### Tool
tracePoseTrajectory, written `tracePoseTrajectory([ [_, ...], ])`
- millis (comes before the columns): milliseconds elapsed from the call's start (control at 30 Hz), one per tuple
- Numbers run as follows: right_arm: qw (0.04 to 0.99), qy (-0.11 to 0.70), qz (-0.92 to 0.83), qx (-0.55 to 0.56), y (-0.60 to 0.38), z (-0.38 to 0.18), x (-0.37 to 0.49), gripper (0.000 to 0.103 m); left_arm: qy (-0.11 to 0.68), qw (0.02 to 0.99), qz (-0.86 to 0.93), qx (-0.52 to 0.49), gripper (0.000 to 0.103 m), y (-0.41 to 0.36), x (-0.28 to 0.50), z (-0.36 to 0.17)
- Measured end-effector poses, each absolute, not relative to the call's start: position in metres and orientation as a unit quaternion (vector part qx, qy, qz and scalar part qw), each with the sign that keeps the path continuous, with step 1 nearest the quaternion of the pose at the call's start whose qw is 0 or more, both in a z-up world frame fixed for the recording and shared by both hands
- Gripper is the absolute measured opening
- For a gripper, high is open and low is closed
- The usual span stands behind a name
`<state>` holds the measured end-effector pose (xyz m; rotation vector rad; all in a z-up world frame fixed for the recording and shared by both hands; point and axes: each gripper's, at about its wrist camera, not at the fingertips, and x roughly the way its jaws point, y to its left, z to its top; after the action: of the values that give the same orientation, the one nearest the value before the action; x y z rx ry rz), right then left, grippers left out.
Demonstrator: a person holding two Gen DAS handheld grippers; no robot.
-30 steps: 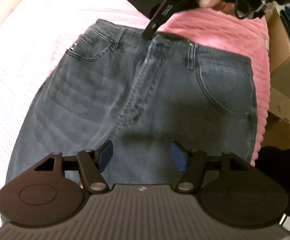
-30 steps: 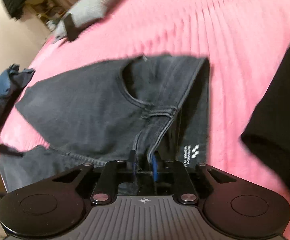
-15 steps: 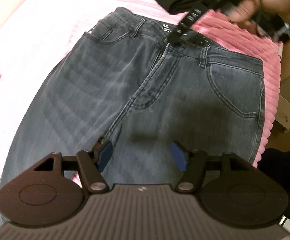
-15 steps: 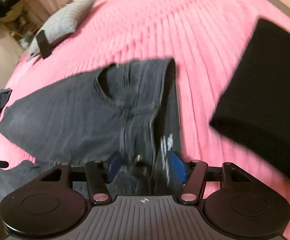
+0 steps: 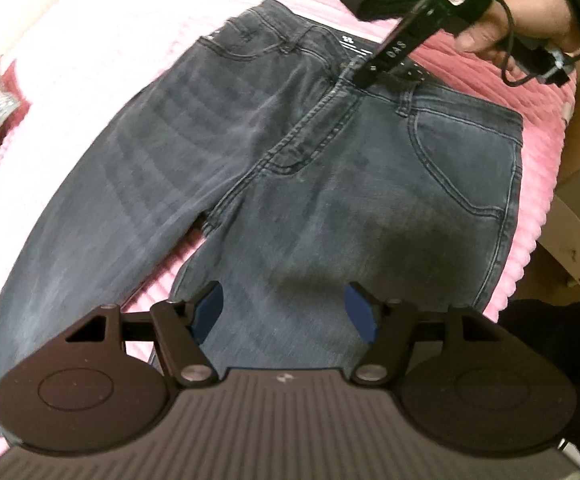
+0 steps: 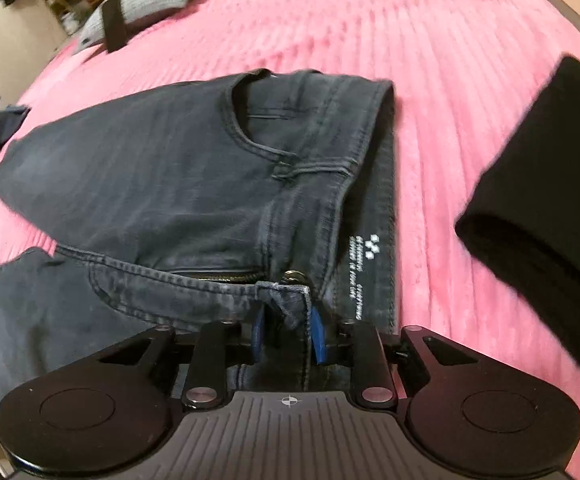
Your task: Fold clothes
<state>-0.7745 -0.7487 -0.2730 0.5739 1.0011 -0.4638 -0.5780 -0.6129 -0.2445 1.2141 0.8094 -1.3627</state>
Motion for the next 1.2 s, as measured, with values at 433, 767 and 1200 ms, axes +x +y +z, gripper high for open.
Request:
tracePoseTrajectory([
  [433, 0.767, 0.447, -0.31, 0.341, -0.631, -0.168, -0.829, 0.073, 0.348, 0.64, -0.521, 0.445, 0.074, -0.488, -0.534, -0.163],
  [767, 0.779, 0.461, -0.308, 0.295, -0.5, -0.087, -0.809, 0.09, 0.432, 0.734, -0.395, 0.344, 0.096, -0.304, -0.473, -0.127],
  [1200, 0.807, 0.489, -0.257, 0.207, -0.438, -0.031, -0.751, 0.1, 0.462, 0.825, -0.245, 0.212, 0.102, -0.198, -0.443, -0.082],
])
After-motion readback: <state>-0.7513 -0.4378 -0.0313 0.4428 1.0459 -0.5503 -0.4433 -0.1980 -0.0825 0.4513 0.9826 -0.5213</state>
